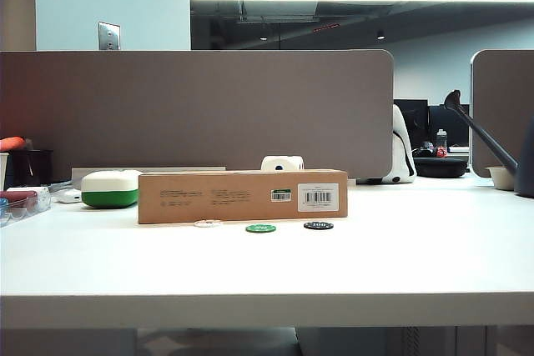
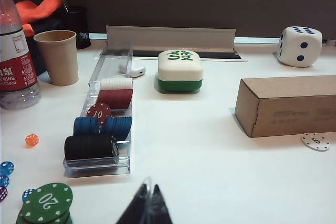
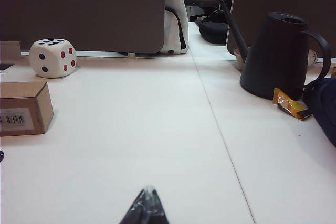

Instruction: Push the chip with the lowest value in the row forward next to the rectangular box.

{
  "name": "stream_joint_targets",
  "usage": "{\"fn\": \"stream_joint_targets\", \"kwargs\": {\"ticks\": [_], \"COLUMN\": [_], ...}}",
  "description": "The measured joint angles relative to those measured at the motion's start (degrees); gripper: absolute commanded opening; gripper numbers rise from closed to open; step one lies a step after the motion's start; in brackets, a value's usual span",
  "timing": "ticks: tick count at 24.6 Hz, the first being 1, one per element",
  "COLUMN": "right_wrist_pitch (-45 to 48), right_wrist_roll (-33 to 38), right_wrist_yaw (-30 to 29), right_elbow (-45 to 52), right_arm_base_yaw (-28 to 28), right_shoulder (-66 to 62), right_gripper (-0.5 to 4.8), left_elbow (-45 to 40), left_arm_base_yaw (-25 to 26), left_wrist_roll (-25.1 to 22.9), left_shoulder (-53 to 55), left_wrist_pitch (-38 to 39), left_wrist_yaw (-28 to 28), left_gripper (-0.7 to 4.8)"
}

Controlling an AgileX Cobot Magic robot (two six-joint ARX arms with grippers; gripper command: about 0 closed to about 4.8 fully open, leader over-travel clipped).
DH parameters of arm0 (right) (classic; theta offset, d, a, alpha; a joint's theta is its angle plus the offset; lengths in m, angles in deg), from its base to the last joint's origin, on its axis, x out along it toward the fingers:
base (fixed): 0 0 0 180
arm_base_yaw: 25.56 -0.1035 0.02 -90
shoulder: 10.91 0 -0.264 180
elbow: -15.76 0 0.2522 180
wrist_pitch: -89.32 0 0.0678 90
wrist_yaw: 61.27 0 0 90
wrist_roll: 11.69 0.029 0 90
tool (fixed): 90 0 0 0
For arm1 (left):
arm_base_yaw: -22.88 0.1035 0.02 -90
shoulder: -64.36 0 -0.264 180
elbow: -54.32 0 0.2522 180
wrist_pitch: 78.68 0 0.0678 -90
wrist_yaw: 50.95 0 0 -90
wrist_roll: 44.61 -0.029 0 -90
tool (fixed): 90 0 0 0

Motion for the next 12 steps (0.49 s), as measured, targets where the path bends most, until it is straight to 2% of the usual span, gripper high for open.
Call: {"fn": "stream_joint_targets", "kwargs": {"ticks": [12], "right_wrist_pitch": [0.0], "right_wrist_roll": [0.9], "right_wrist_yaw": [0.3], "right_elbow": [0.0], "right_arm_base_yaw": [-0.1], "right_shoulder": [0.0], "right_gripper": [-0.01], "left_elbow": [0.0], "left_arm_base_yaw": [0.0], "left_wrist_roll": [0.0], "left_shoulder": [0.0], "left_wrist_pitch": [0.0], "left_wrist_yaw": [0.0], "left_gripper": [-0.05]}}
